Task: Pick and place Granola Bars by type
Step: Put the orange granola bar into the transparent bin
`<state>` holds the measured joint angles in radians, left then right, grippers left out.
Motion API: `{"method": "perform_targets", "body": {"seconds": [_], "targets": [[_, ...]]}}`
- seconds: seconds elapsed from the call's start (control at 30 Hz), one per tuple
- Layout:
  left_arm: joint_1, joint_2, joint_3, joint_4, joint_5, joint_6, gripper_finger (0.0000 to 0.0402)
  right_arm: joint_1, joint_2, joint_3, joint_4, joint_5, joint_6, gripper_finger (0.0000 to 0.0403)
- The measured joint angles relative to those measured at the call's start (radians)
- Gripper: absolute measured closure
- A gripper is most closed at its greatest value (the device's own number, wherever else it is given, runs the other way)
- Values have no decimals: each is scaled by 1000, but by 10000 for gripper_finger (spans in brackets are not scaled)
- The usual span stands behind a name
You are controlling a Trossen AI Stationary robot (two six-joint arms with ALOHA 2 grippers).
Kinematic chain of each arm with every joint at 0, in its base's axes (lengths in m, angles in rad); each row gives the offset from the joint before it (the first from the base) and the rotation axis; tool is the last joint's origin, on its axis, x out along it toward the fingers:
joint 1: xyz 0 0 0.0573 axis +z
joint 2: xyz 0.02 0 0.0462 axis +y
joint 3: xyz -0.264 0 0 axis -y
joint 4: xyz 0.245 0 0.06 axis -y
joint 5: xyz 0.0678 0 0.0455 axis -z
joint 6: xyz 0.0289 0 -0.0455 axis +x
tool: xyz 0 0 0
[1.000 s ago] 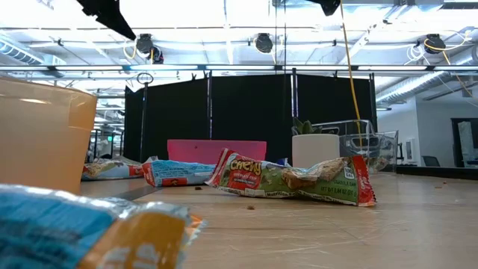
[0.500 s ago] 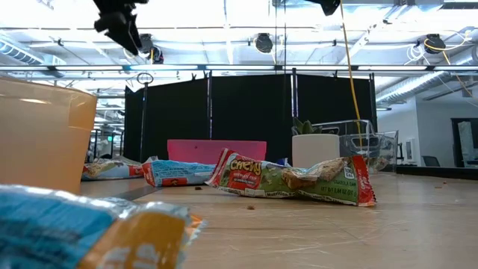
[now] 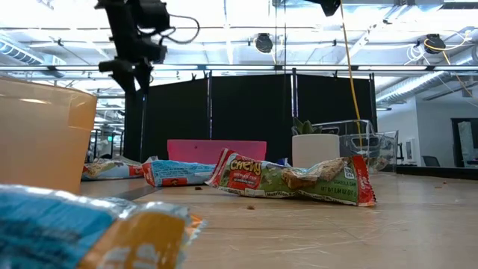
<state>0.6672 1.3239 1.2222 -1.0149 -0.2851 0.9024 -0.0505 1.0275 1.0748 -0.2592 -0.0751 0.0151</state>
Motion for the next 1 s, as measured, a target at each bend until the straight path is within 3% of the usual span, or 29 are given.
{"method": "perform_targets", "body": {"seconds": [0.27,0.77,1.0], "targets": [[38,107,-1,-39,56,133,108,0,0,0,0,-4,4,190],[74,117,-1,-53,261,198,108,0,0,0,-2,-8,1,190],[70,176,-1,-80,268,191,108,0,0,0,-4,-8,0,190]]}}
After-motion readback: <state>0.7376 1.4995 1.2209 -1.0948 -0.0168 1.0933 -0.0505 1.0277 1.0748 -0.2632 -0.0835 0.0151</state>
